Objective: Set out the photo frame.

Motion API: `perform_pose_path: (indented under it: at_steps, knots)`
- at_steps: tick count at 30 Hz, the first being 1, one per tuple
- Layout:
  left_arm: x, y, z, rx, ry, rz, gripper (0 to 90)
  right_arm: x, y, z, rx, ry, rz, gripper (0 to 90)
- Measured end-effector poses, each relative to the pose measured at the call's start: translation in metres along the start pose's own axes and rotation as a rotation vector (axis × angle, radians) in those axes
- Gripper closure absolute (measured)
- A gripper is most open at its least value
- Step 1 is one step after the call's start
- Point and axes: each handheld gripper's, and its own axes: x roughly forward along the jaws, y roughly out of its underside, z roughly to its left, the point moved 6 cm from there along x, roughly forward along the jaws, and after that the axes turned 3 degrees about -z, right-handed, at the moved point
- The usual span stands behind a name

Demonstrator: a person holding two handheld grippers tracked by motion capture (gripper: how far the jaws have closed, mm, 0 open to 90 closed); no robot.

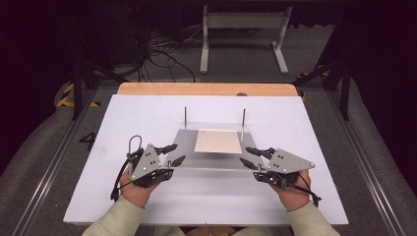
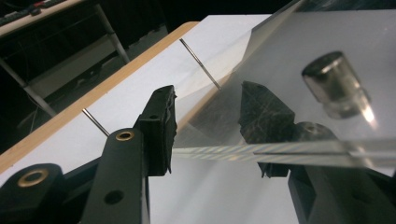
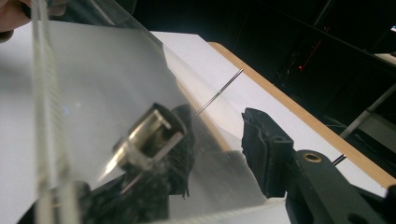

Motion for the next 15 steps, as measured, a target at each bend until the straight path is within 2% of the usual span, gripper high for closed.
perform_pose_path:
  at_steps: [3, 9, 12, 15]
  knots:
    - [-0.004, -0.005, 0.0, -0.003, -0.002, -0.017, 55.6, -0.002, -0.004, 0.001, -0.007, 0.006, -0.008, 60.4]
    - [-0.011, -0.016, -0.001, 0.028, -0.007, -0.048, 57.9, -0.01, -0.015, -0.001, -0.022, 0.016, -0.032, 60.6]
    - [-0.013, -0.018, -0.001, 0.029, -0.008, -0.054, 58.4, -0.013, -0.02, -0.001, -0.033, 0.025, -0.033, 61.0]
    - [-0.019, -0.027, 0.002, 0.04, -0.018, -0.082, 58.8, -0.015, -0.029, 0.0, -0.038, 0.038, -0.041, 61.2]
